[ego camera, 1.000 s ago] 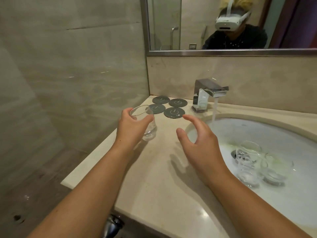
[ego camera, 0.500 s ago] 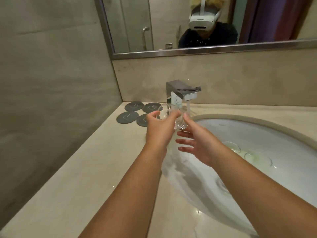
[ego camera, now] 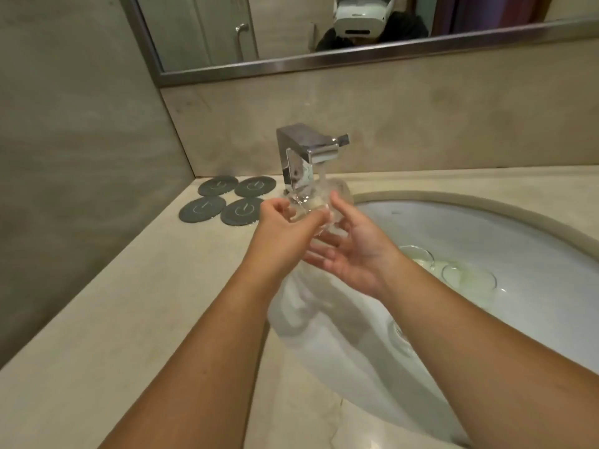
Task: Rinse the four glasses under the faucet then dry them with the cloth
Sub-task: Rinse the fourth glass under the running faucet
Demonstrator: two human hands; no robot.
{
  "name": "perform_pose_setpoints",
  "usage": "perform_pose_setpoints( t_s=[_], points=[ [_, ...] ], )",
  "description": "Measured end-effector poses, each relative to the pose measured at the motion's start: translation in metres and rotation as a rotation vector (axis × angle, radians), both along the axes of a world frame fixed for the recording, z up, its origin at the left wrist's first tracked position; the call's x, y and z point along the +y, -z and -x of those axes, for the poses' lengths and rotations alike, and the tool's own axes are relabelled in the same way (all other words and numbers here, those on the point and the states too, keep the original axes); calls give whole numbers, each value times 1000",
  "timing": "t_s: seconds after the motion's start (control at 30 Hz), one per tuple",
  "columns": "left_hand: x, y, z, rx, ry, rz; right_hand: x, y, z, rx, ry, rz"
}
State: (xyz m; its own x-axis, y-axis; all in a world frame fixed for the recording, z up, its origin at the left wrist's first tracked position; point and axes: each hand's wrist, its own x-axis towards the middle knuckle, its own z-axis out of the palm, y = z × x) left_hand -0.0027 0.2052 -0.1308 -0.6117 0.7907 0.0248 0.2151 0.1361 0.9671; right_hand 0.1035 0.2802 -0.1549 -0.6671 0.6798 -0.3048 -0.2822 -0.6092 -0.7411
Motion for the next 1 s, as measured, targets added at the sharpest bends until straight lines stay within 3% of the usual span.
perform_pose_setpoints(
  t_s=[0.27, 0.5, 0.7, 1.0],
  points=[
    [-8, 0, 2, 347, 89, 43, 1, -2, -4, -271, 316, -445],
    [-3, 7, -1, 395, 125, 56, 4, 3, -7, -508, 388, -859],
    [-2, 11, 0, 329, 147, 77, 9, 7, -9, -519, 352, -888],
    [-6, 3, -6, 341, 149, 113, 8, 7, -8, -488, 342, -770]
  ],
)
